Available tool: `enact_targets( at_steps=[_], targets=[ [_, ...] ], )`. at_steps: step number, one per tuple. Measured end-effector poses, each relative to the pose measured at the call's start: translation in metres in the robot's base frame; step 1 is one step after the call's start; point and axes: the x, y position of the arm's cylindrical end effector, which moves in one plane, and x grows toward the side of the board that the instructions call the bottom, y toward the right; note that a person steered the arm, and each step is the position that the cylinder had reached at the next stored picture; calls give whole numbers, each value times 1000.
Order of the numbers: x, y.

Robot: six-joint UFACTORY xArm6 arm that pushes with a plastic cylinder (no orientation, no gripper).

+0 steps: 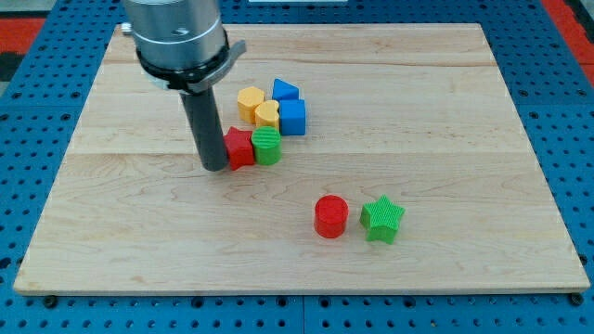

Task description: Push the red circle towards the group of blocks

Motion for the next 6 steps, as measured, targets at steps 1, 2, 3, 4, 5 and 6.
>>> enact_targets(
  at_steps=[1,2,3,4,5,6],
  targets=[
    [-1,13],
    [57,5],
    [120,36],
    [137,100],
    [123,150],
    [97,163]
  ],
)
